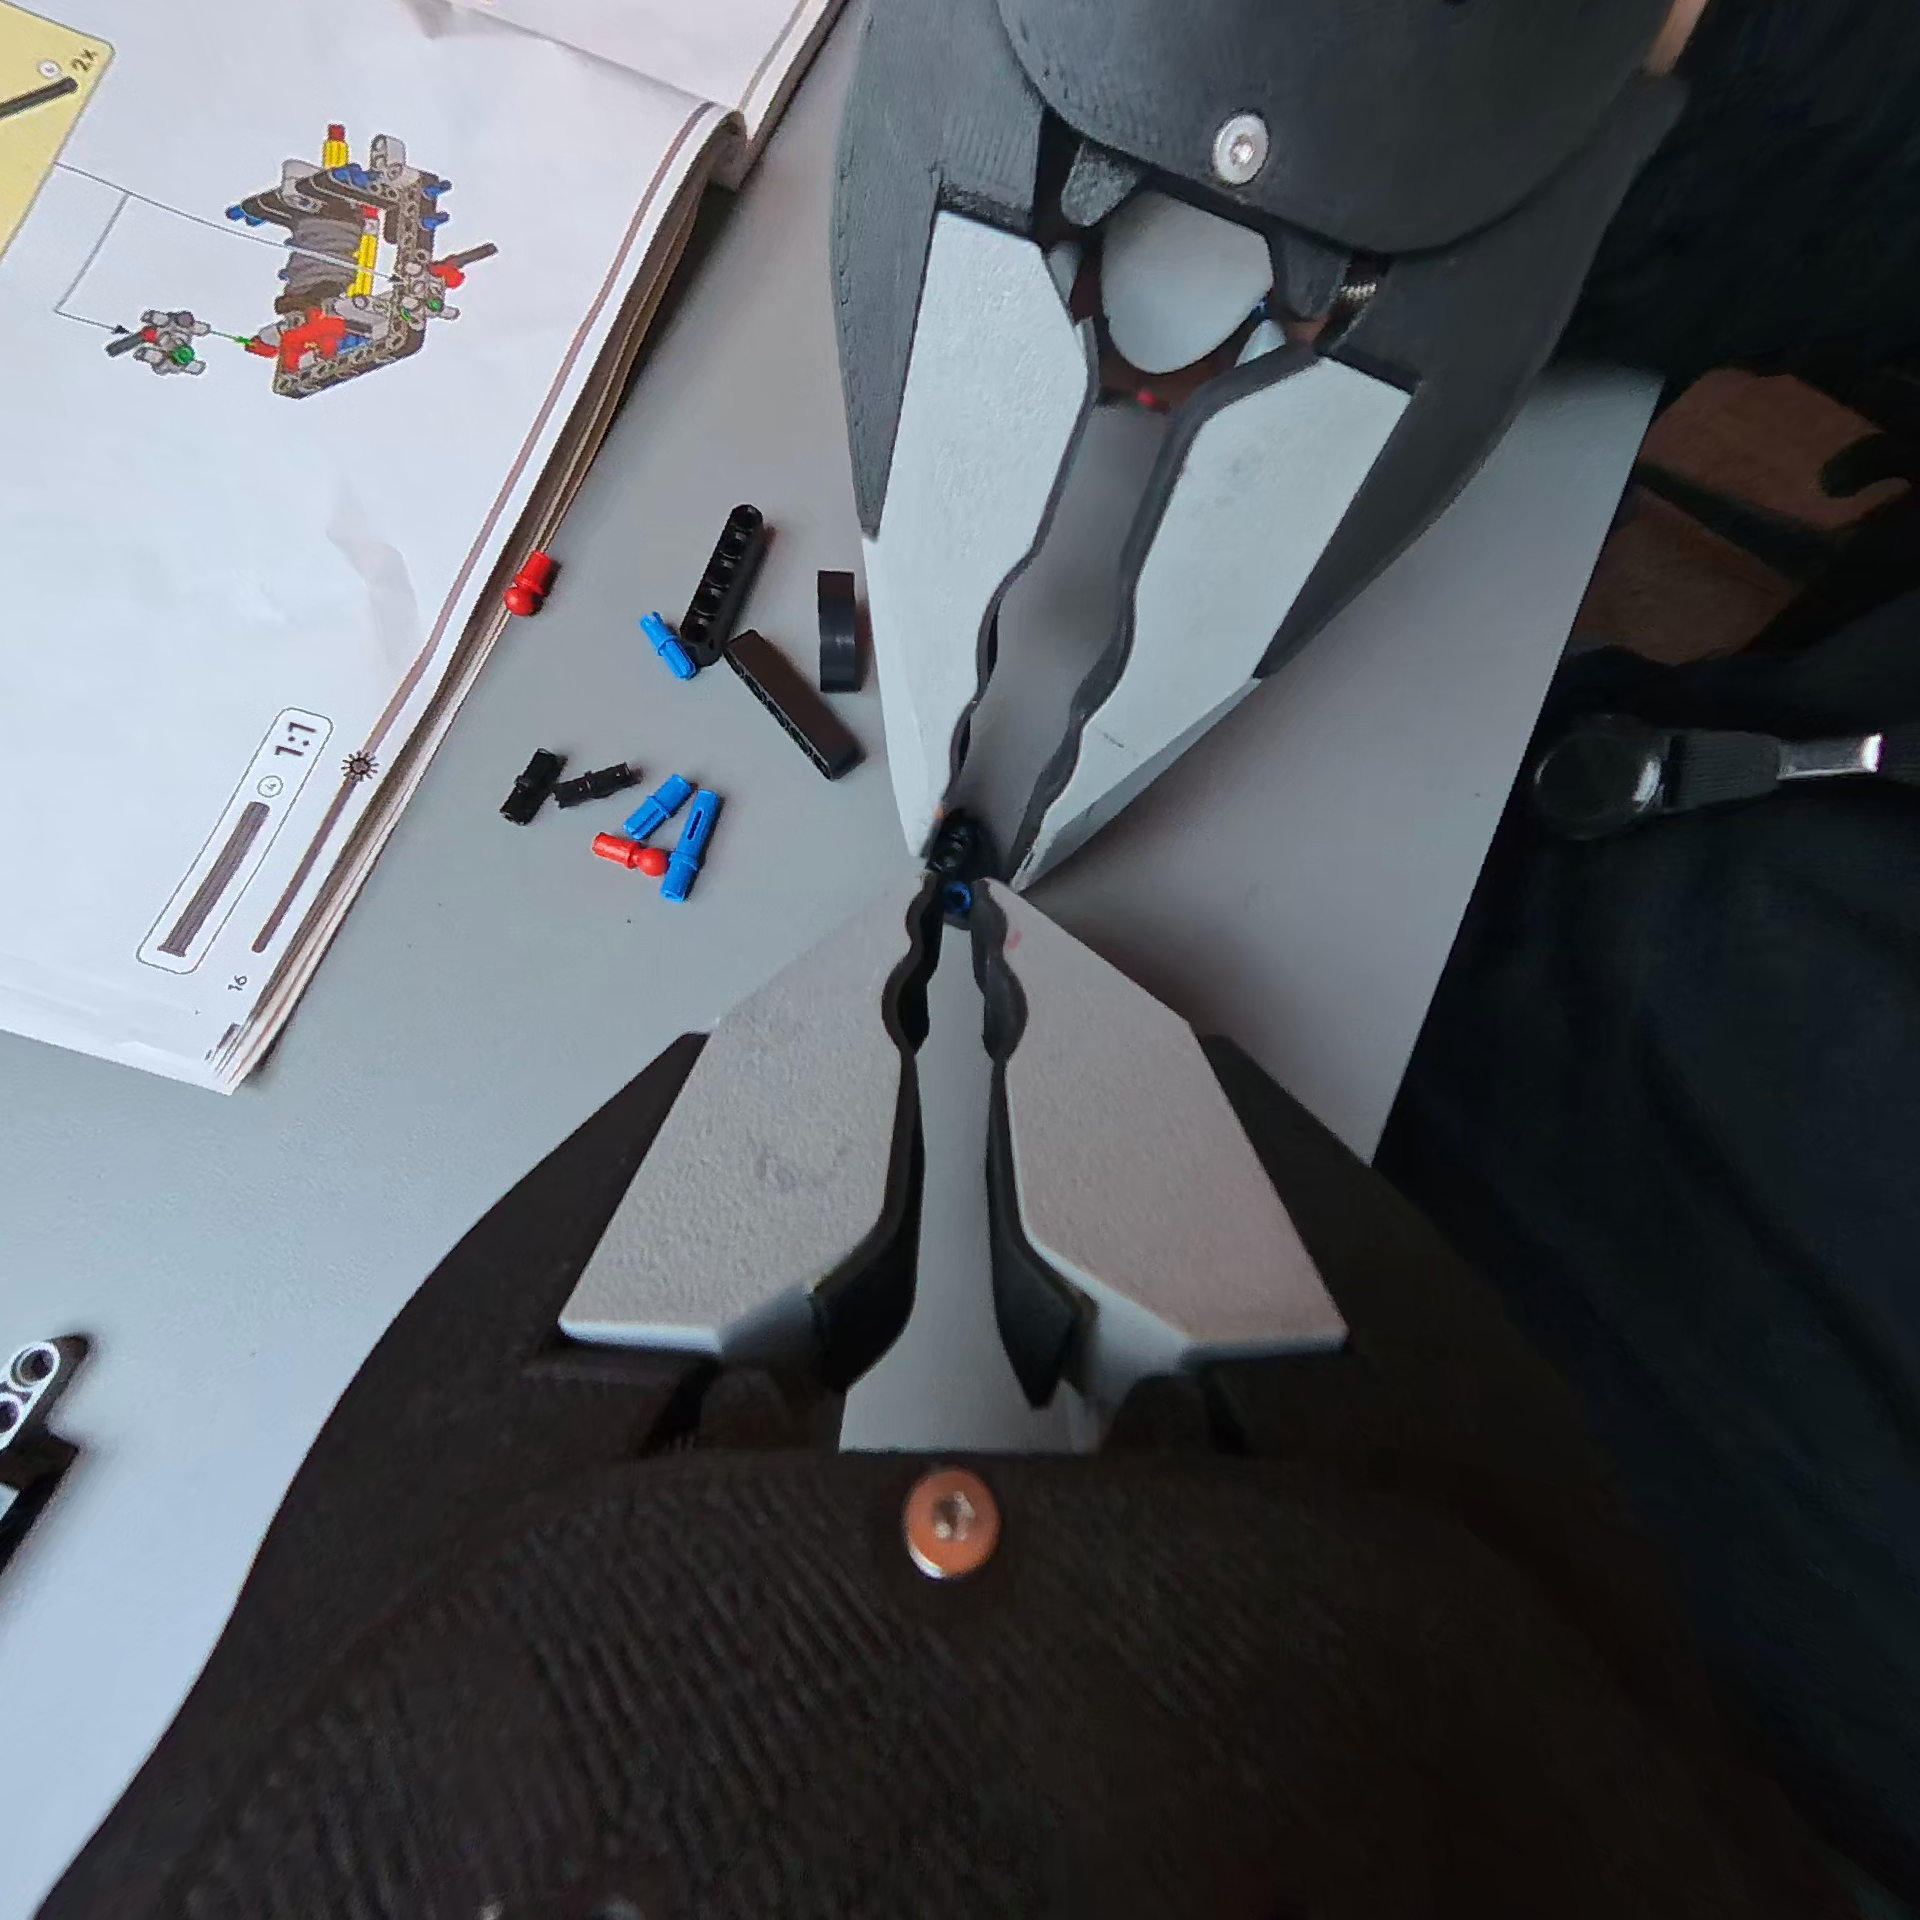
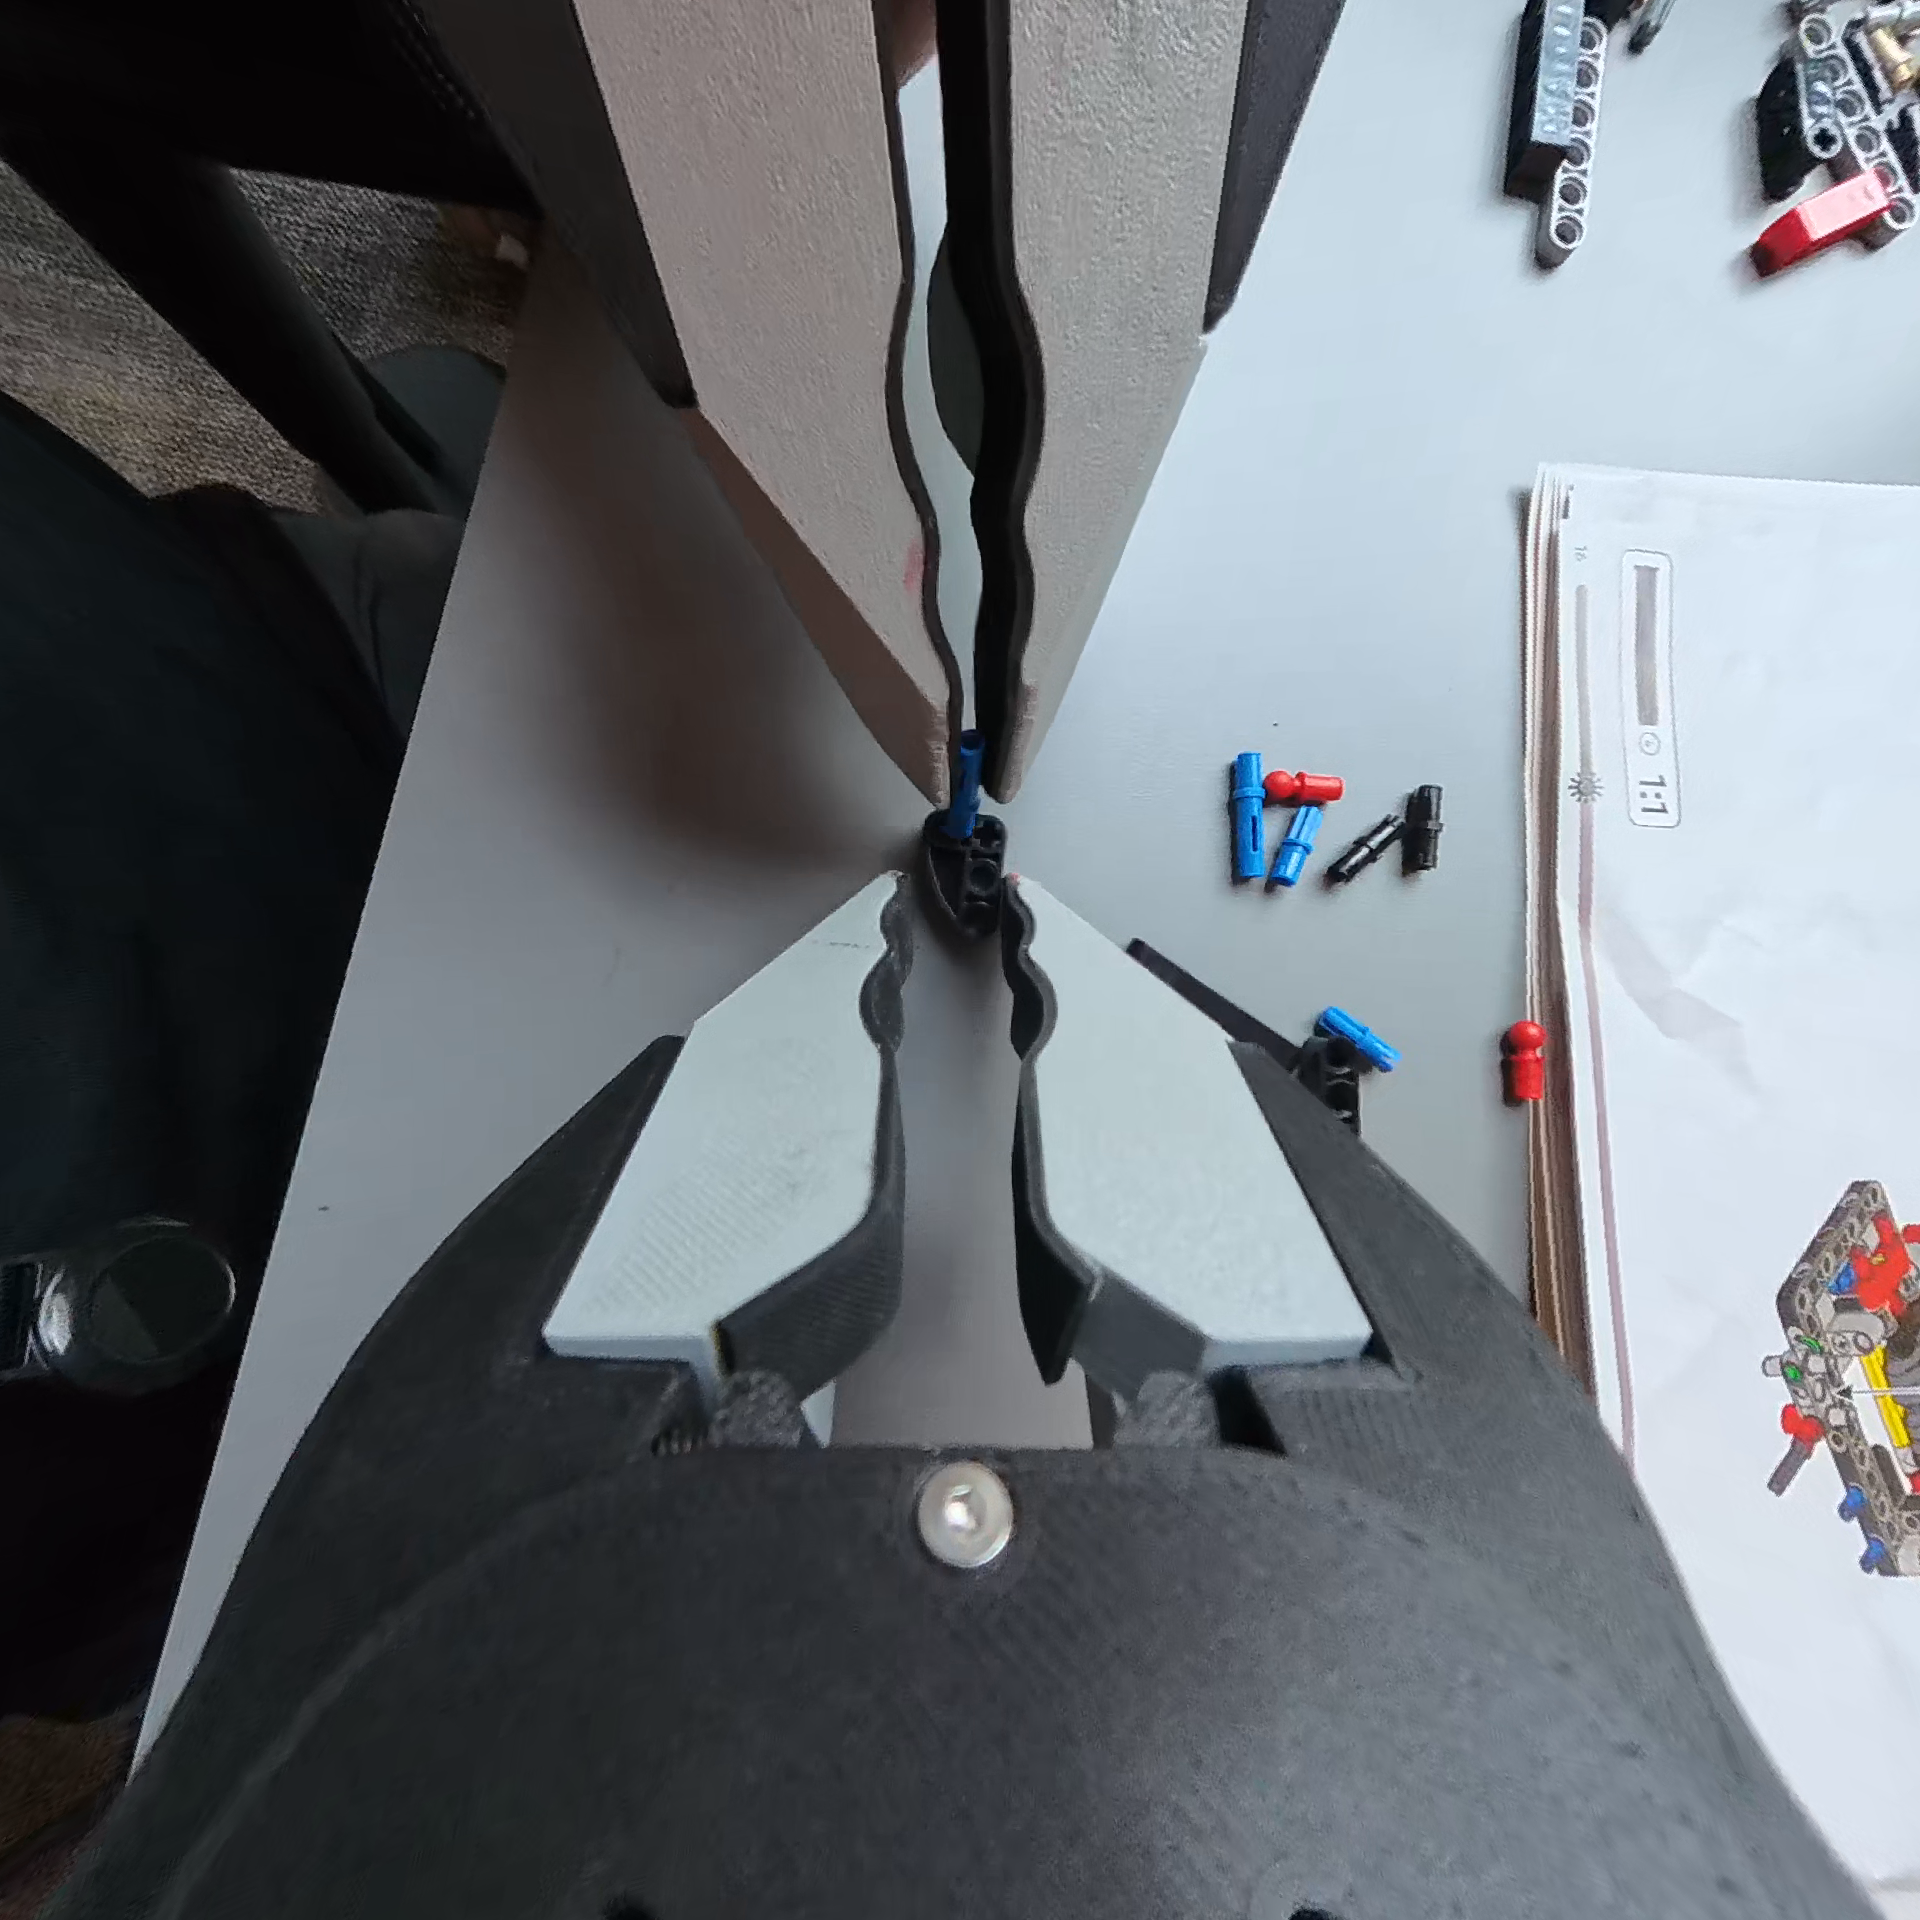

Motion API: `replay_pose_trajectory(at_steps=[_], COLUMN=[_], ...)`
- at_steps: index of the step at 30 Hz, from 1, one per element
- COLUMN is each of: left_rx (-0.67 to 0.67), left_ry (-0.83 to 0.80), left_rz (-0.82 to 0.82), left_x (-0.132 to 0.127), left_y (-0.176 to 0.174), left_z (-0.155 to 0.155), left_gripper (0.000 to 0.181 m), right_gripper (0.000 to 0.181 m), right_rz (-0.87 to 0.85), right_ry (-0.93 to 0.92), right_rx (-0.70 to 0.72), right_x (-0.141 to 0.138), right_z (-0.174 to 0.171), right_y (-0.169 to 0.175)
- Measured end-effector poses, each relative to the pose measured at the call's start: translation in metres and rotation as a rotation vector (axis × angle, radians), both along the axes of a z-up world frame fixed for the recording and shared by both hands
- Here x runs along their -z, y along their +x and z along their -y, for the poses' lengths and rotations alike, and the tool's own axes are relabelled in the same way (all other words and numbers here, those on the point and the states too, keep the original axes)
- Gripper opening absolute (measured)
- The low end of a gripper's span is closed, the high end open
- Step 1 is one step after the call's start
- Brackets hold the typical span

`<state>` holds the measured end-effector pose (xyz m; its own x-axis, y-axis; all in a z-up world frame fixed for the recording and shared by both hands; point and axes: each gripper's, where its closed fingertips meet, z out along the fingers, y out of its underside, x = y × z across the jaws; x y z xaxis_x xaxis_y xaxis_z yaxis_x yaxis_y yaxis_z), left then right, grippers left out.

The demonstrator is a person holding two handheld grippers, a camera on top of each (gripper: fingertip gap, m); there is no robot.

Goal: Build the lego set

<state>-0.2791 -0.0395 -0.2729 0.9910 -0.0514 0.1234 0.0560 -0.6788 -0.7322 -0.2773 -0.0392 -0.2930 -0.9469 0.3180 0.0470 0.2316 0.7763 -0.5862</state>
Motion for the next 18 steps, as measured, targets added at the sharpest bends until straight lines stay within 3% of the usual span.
replay_pose_trajectory(at_steps=[11, 18], left_rx=[0.026, 0.024], left_ry=[-0.062, -0.018], left_rz=[-0.105, -0.124], left_x=[-0.002, -0.019], left_y=[0.002, 0.004], left_z=[0.001, -0.001], left_gripper=[0.003, 0.002], right_gripper=[0.016, 0.010], right_rz=[-0.009, -0.015], right_ry=[-0.013, -0.236], right_rx=[0.002, 0.032], right_x=[-0.007, -0.037], right_z=[-0.004, 0.008], right_y=[0.000, -0.001])
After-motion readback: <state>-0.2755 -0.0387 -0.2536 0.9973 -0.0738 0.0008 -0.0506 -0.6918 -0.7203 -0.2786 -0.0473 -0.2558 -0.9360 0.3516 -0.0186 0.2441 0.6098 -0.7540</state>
